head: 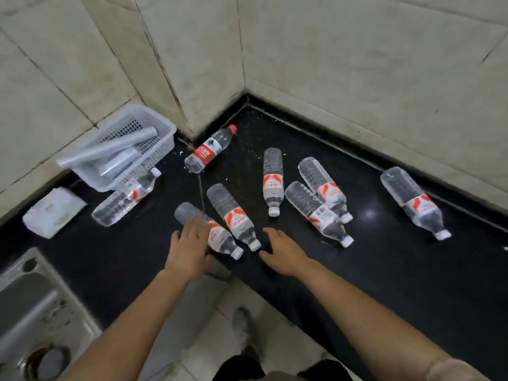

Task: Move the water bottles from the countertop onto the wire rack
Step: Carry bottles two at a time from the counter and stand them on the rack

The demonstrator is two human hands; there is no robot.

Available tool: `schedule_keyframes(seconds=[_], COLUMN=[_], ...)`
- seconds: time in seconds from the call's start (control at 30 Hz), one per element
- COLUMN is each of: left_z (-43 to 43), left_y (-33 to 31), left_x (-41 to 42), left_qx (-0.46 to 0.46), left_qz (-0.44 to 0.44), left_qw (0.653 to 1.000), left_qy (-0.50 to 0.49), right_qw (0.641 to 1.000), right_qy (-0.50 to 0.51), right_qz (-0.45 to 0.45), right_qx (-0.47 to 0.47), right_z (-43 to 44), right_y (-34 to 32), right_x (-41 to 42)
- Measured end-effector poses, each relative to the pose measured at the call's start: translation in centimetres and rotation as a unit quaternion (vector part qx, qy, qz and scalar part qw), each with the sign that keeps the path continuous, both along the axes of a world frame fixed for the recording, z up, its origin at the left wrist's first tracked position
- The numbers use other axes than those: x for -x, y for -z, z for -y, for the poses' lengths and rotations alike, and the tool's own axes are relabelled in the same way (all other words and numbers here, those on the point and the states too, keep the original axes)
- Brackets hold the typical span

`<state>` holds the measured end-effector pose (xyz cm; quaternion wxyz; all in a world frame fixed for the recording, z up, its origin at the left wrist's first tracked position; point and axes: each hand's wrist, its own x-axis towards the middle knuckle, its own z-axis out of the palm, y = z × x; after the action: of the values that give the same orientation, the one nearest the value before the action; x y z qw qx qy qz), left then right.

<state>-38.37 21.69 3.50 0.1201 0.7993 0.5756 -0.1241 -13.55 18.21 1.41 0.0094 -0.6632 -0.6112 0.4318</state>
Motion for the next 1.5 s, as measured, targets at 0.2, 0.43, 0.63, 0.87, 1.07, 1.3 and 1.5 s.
schedule_keyframes(seconds=[0.2, 0.43, 0.63, 0.87, 1.07, 1.3, 1.5], left_z=[-5.0, -7.1, -7.8, -6.7, -3.2, 1.7, 1.8], left_y=[4.2, 5.8, 5.1, 0.6, -1.4, -0.6, -0.2], left_x=[2.2, 2.0, 1.4, -4.3, -10.1, -14.0, -12.1], left_qx=[0.048, 0.016, -0.023, 0.012, 0.056, 0.039, 0.053], left_qz=[0.000, -0.006, 0.043, 0.217, 0.388, 0.438, 0.472], left_qw=[0.994, 0.988, 0.992, 0.969, 0.881, 0.853, 0.823], left_qy=[0.101, 0.153, 0.120, -0.116, -0.263, -0.282, -0.311], right_qw=[0.952, 0.864, 0.876, 0.923, 0.969, 0.957, 0.944], right_qy=[0.257, 0.410, 0.433, 0.358, 0.175, 0.219, 0.260], right_qz=[-0.135, -0.276, -0.208, -0.107, -0.011, -0.067, -0.095], right_qx=[0.094, 0.094, -0.031, -0.098, -0.176, -0.180, -0.177], right_z=[-2.4, -2.0, -0.6, 1.9, 2.5, 6.1, 8.1], right_y=[3.7, 4.5, 1.8, -6.0, -10.9, -9.0, -4.5], right_x=[4.4, 5.0, -0.4, -10.0, -11.9, -11.2, -9.0])
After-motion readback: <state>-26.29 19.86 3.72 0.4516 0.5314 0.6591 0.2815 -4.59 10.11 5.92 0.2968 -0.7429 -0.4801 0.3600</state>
